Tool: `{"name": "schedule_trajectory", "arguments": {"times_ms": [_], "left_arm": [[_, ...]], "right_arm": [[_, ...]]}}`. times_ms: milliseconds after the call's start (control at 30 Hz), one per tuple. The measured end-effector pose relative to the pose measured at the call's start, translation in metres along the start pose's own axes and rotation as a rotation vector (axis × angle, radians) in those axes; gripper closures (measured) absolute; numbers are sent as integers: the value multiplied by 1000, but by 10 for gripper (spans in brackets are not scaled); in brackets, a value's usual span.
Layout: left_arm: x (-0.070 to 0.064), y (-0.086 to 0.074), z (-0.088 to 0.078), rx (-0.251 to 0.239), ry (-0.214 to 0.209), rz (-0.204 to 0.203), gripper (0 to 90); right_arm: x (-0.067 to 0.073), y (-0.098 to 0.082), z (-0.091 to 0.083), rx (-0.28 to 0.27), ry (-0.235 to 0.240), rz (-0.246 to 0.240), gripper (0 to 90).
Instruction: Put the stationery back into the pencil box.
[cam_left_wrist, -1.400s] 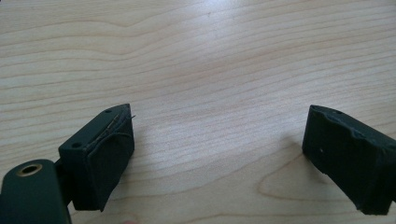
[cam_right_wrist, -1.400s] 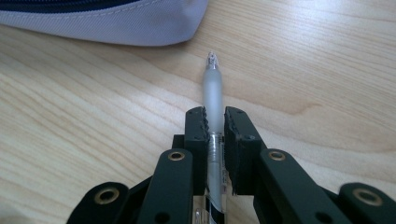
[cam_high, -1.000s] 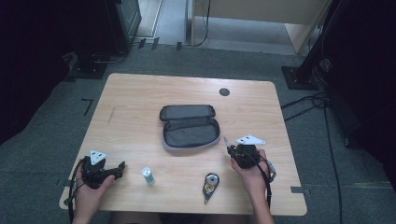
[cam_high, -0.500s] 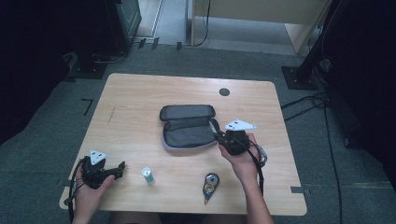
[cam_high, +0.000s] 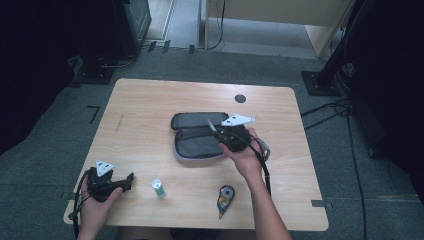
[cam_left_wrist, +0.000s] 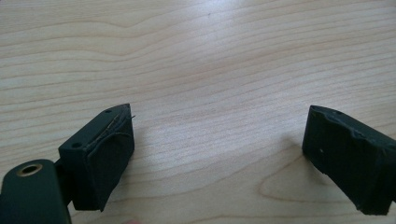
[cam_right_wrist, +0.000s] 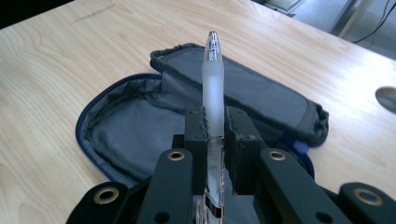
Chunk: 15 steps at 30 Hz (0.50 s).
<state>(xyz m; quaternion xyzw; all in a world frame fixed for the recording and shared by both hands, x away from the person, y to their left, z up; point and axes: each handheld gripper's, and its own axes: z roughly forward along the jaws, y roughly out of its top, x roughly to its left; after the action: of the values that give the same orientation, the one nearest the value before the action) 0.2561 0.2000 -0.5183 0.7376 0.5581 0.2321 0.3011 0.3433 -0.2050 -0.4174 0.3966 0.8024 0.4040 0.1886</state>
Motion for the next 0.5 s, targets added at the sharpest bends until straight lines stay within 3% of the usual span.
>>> {"name": "schedule_trajectory", "arguments": {"times_ms": [500], "left_arm": [[0, 0, 0, -1, 0, 1, 94]], "right_arm": [[2, 12, 23, -33, 8, -68, 804]]}}
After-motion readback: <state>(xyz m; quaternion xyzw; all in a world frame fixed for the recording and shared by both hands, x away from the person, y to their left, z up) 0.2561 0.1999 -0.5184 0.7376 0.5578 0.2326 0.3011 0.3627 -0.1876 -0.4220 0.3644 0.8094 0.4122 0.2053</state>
